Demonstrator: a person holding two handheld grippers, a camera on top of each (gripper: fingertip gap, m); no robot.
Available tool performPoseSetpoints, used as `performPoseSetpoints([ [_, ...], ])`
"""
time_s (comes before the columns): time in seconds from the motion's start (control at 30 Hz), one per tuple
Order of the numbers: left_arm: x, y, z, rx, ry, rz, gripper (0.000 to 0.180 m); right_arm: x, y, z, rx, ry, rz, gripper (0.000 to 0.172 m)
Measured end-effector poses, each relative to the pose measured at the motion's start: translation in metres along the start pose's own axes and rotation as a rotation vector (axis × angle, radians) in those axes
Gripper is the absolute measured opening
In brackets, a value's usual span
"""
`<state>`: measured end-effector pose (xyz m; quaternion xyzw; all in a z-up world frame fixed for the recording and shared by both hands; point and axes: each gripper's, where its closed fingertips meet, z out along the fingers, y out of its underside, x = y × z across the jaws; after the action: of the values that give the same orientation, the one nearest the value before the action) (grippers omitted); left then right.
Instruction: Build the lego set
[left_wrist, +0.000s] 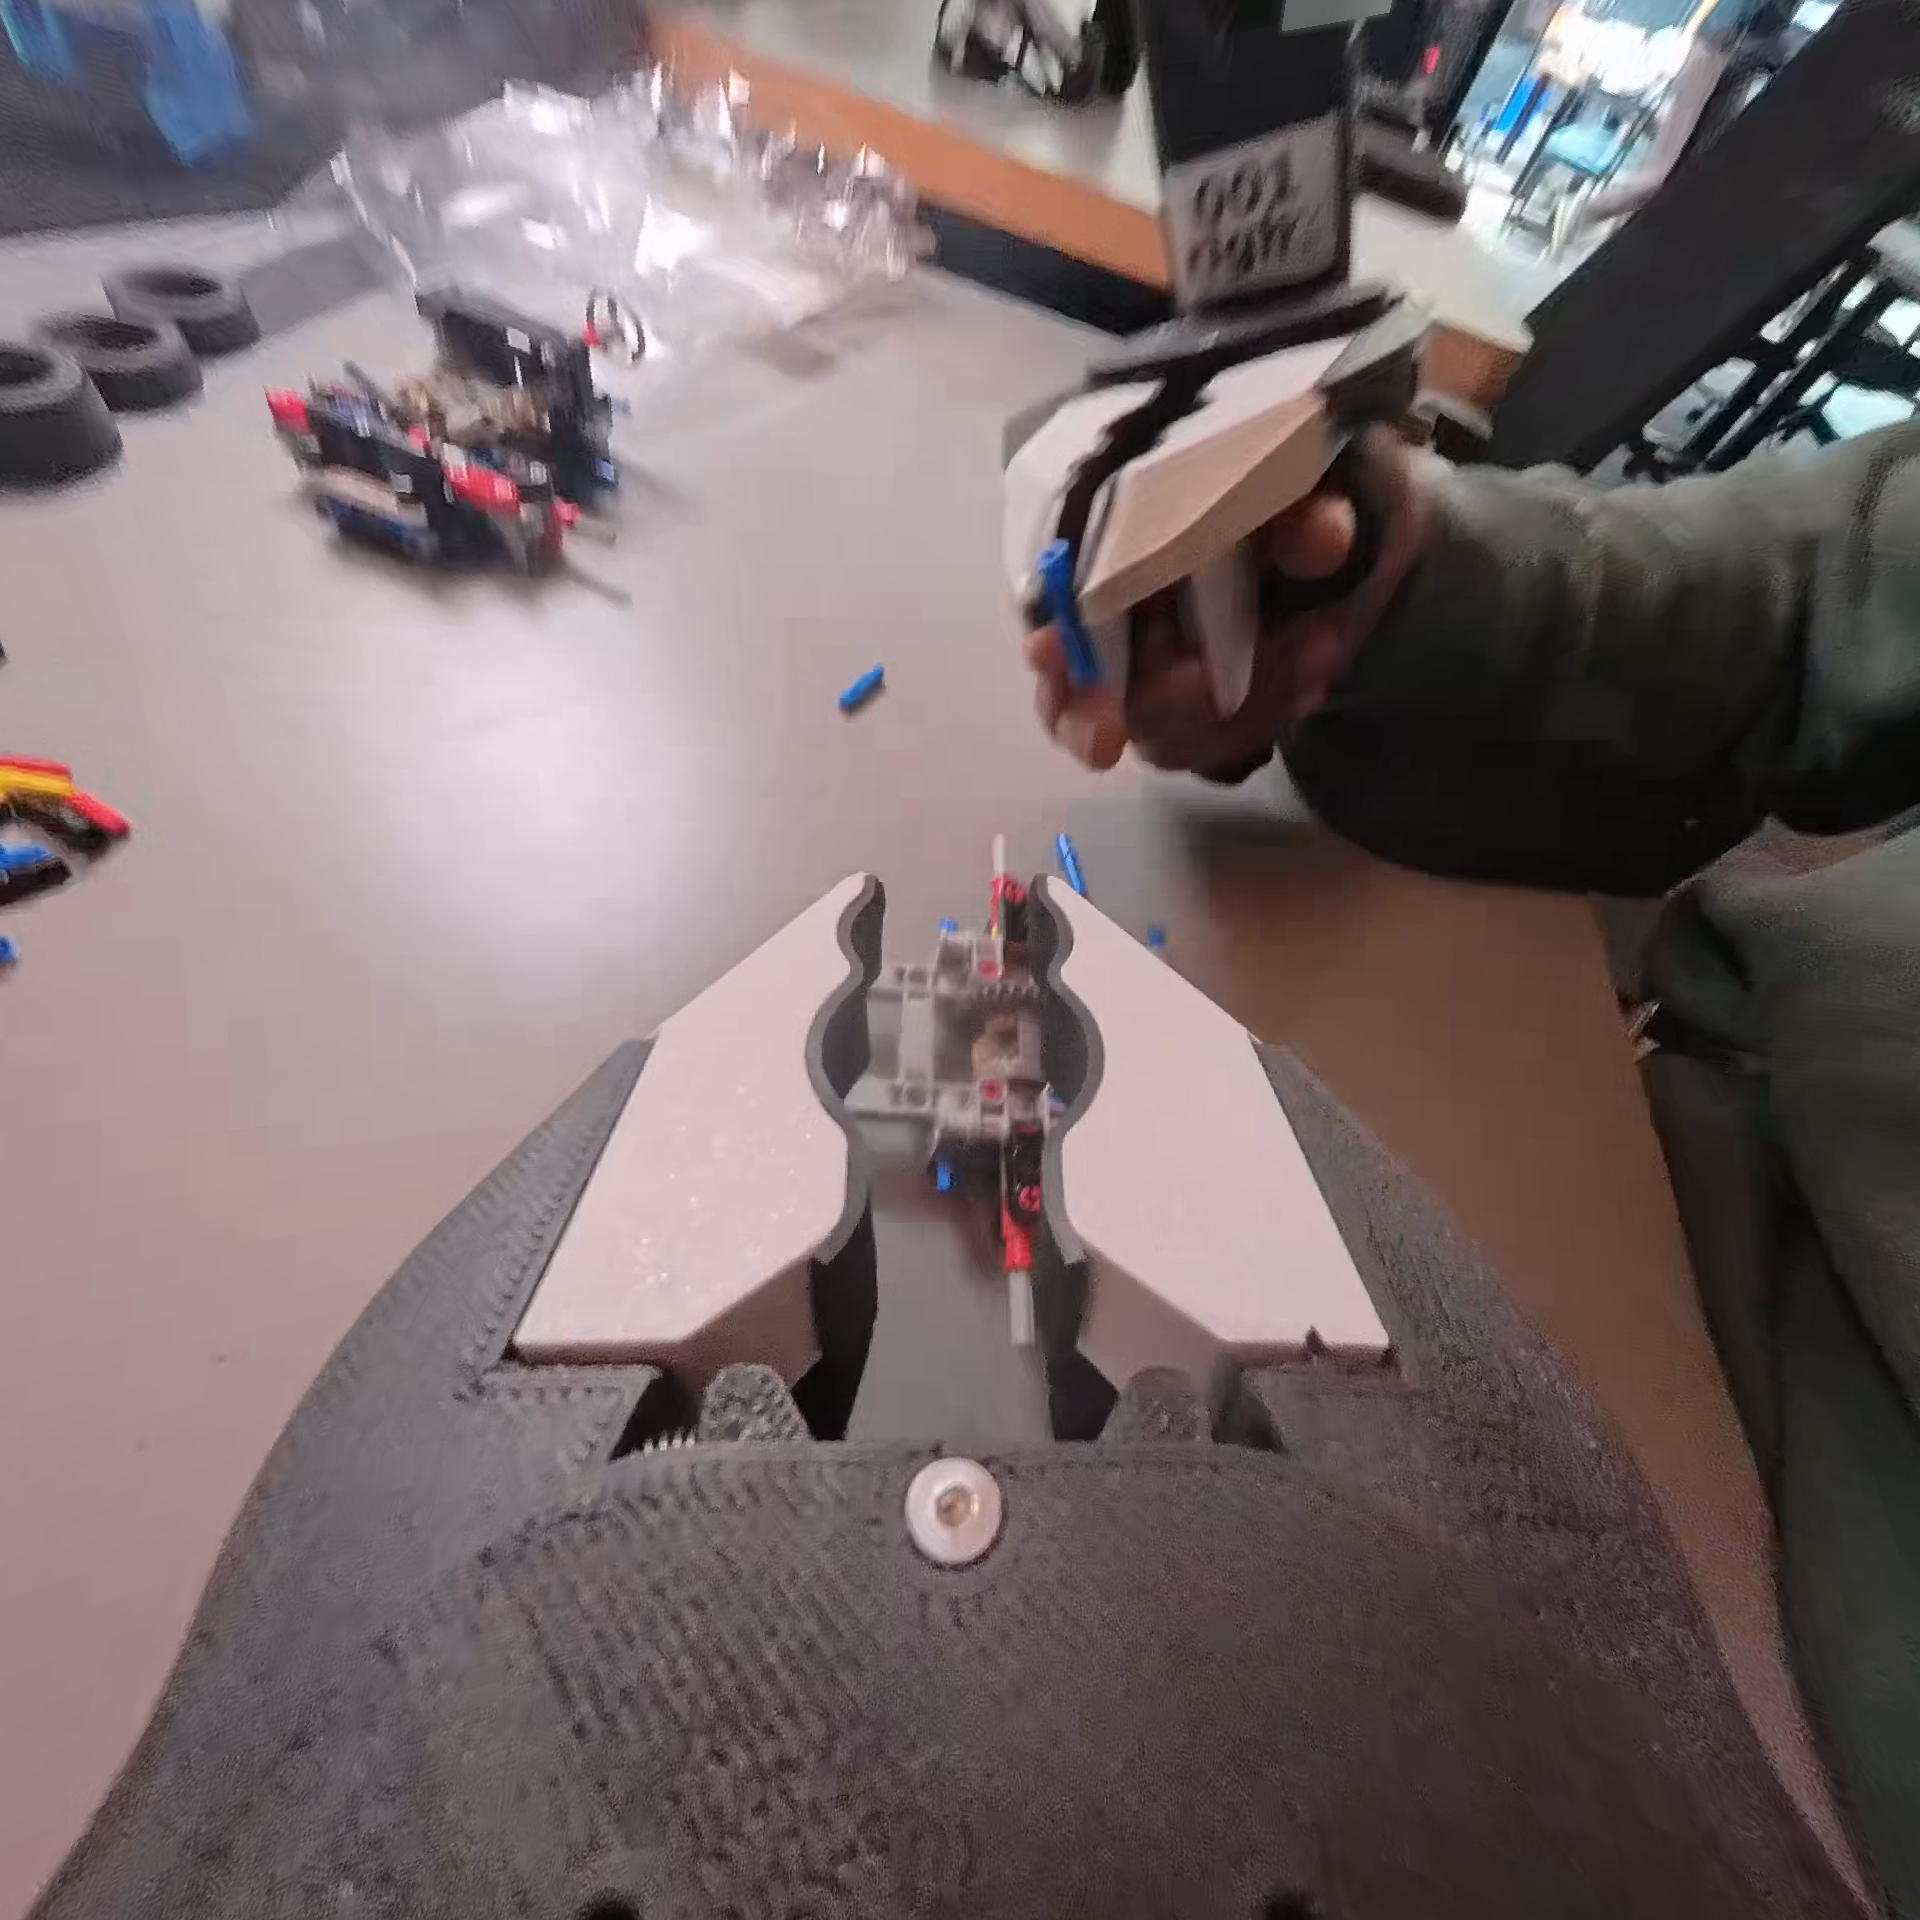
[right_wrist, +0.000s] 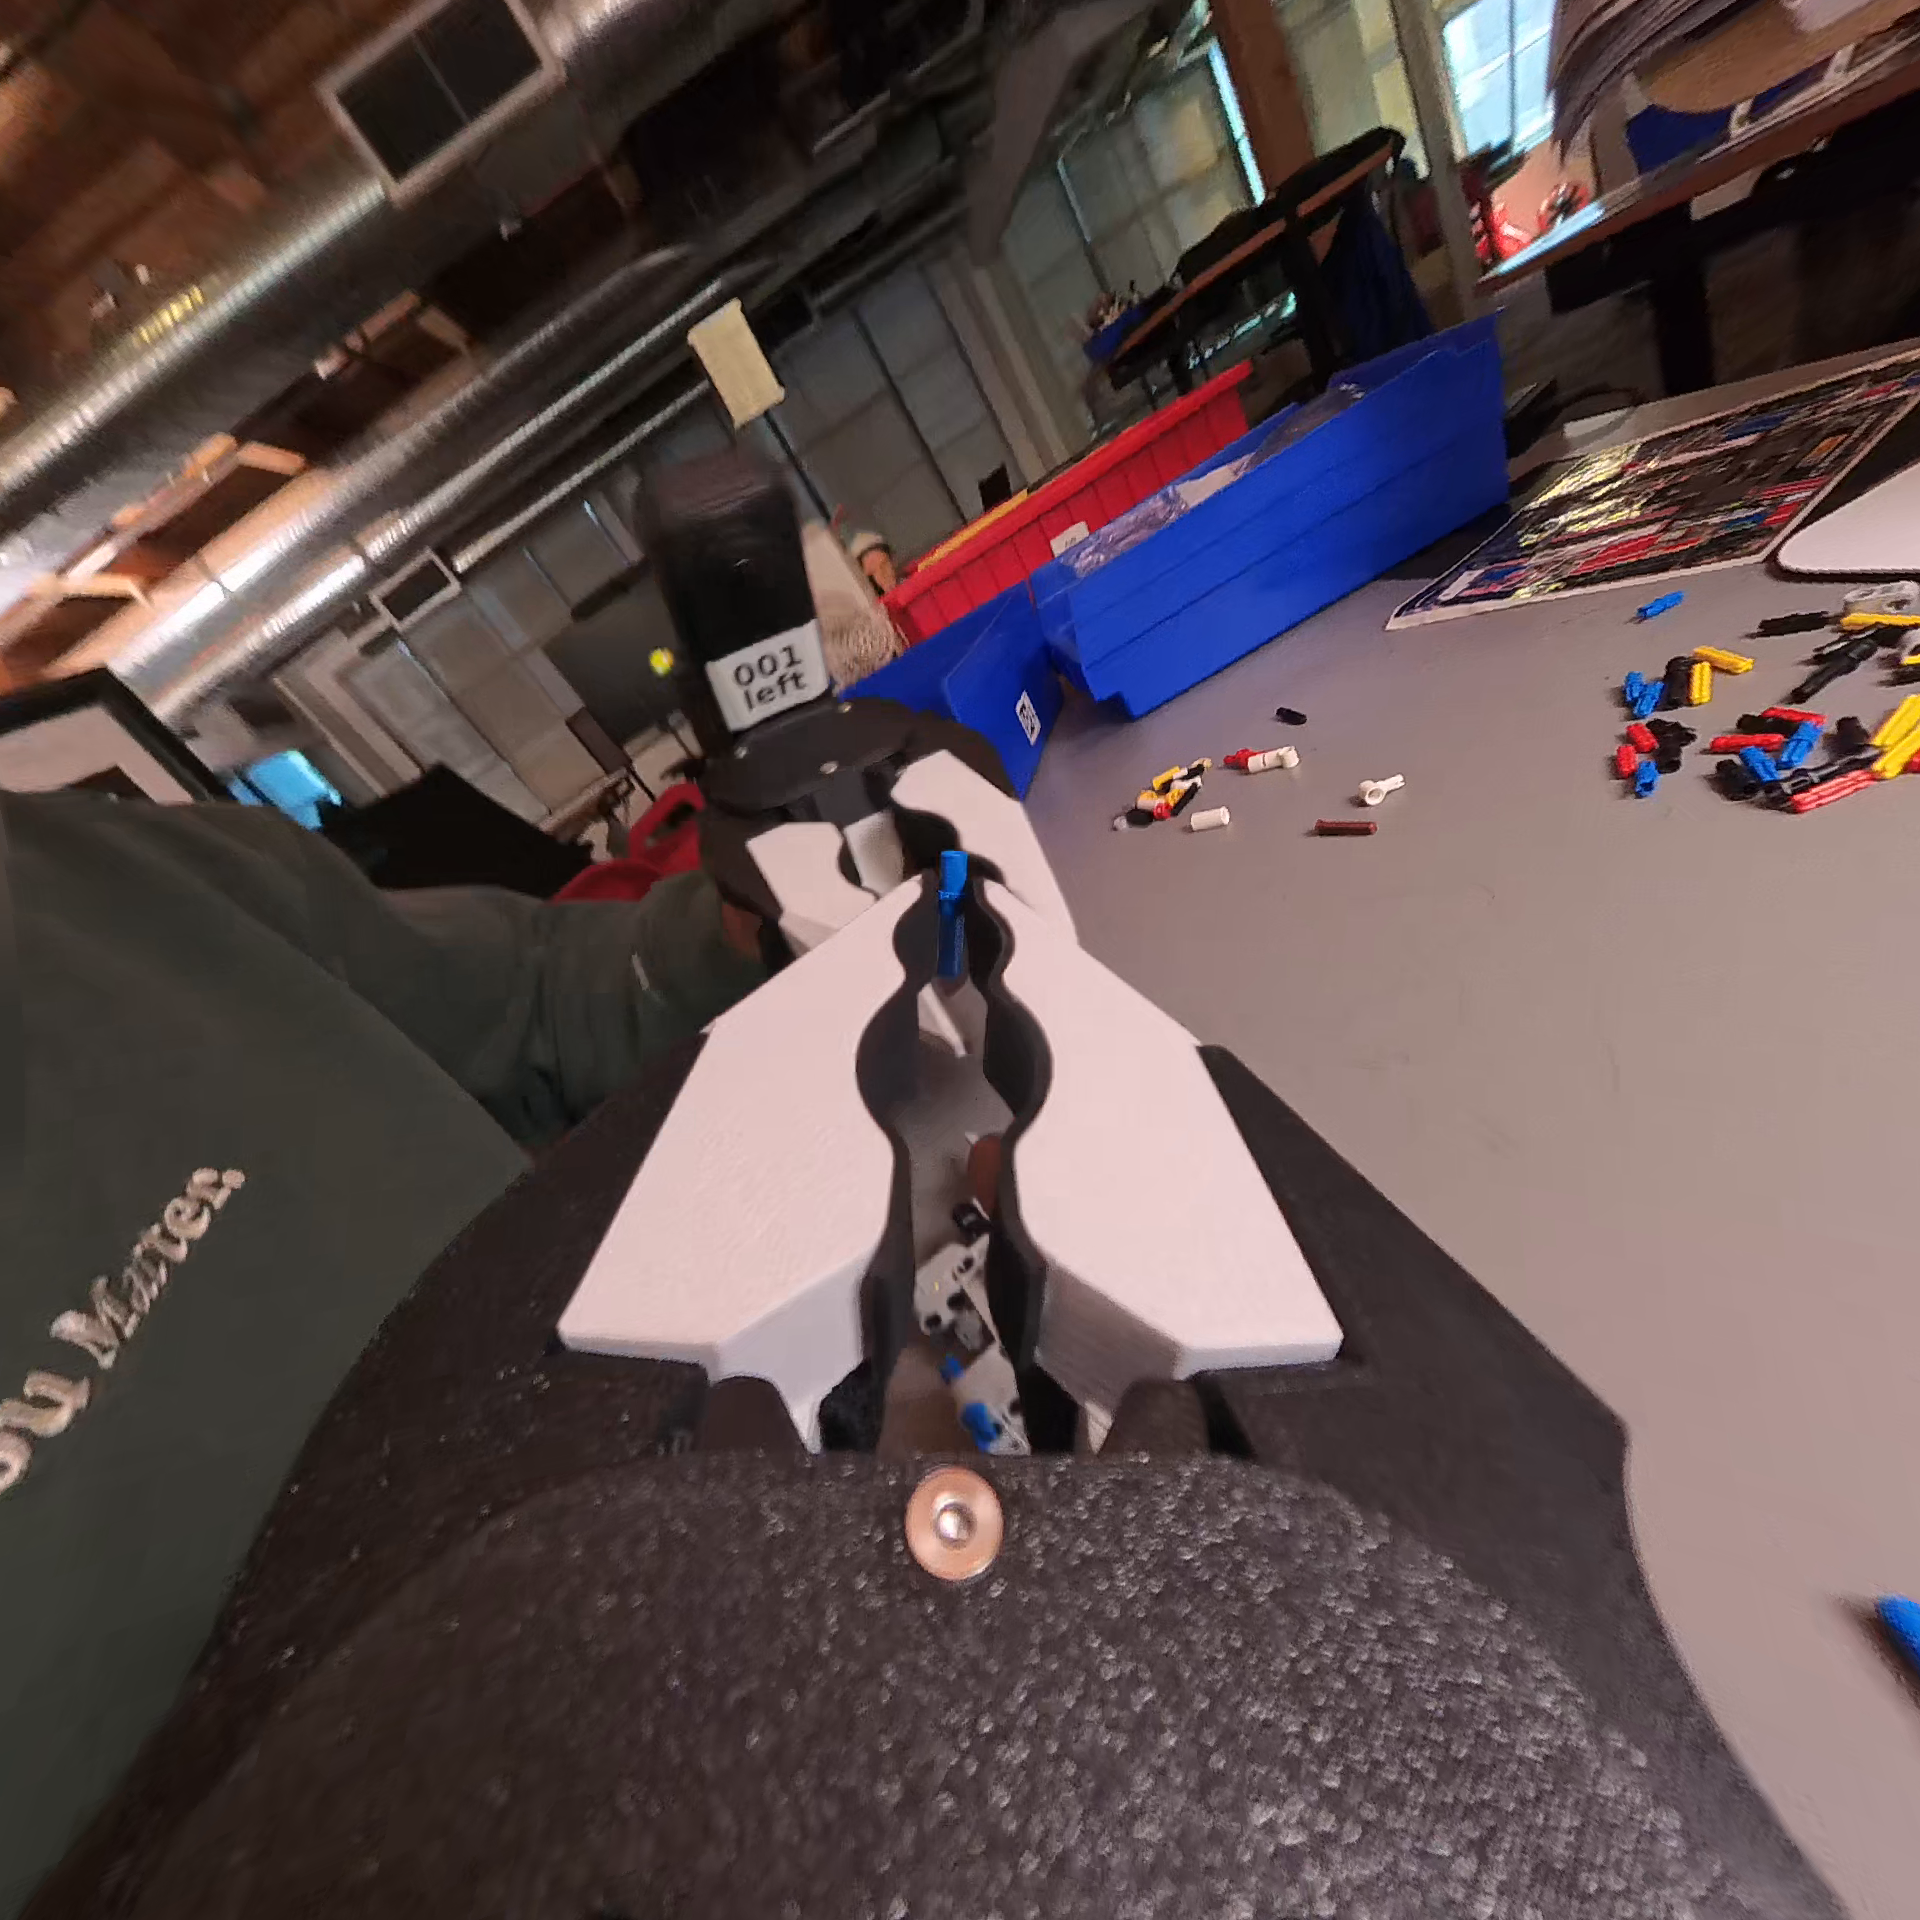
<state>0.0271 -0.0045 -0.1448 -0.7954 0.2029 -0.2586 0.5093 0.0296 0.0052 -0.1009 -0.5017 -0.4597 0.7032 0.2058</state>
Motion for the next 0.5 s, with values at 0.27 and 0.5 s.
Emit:
performPoseSetpoints([
  [0.27, 0.008, -0.039, -0.006, 0.167, -0.170, 0.216, 0.008, -0.007, -0.007, 0.017, 0.123, -0.005, 0.108, 0.003],
  [0.5, 0.008, -0.033, -0.011, 0.124, -0.157, 0.275, 0.003, -0.008, 0.004, 0.013, 0.008, -0.014, 0.034, 0.004],
])
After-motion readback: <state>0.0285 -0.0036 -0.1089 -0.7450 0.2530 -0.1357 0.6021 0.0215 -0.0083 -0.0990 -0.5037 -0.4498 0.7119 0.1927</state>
